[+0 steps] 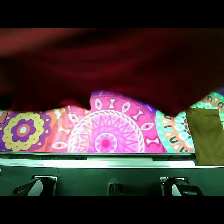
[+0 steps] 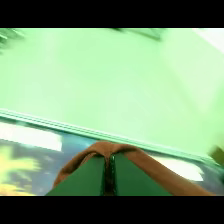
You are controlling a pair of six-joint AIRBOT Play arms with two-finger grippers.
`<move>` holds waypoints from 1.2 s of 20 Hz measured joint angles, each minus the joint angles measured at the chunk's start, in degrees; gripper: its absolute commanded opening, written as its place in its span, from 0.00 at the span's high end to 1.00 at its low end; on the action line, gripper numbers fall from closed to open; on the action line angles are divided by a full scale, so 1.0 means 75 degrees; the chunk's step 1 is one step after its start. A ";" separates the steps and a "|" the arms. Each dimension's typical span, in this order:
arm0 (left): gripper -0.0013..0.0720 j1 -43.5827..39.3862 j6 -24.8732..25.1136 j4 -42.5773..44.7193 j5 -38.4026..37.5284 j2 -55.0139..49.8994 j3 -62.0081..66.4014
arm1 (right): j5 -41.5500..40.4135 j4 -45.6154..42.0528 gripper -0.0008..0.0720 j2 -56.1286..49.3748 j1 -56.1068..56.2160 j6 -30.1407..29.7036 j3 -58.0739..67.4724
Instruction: Fold the clothes and pants, and hang the long-sleeved shirts on hangers.
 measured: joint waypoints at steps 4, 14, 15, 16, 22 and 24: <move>0.97 -0.0070 0.0154 0.0239 -0.0309 -0.0221 -0.0391 | -0.0656 -0.0807 0.95 -0.0519 0.0003 0.0930 0.0117; 0.97 -0.1652 0.1871 0.0055 0.0600 -0.4488 -0.1795 | -0.2532 -0.1084 0.95 -0.5595 0.0146 0.0976 0.0140; 0.97 -0.1784 0.1929 0.0044 0.0938 -0.5065 -0.1789 | -0.2442 -0.1110 0.95 -0.6161 0.0169 0.0924 0.0140; 0.97 -0.1891 0.1973 0.0035 0.1253 -0.5590 -0.1737 | -0.2302 -0.1139 0.95 -0.6659 0.0184 0.0877 0.0140; 0.96 -0.2226 0.2177 0.0003 0.2387 -0.8163 -0.0685 | -0.0685 -0.1008 0.95 -0.8824 0.0221 0.0752 0.0140; 0.96 -0.2232 0.2326 0.0006 0.2323 -0.8550 -0.0469 | -0.0527 -0.0997 0.95 -0.9107 0.0221 0.0731 0.0140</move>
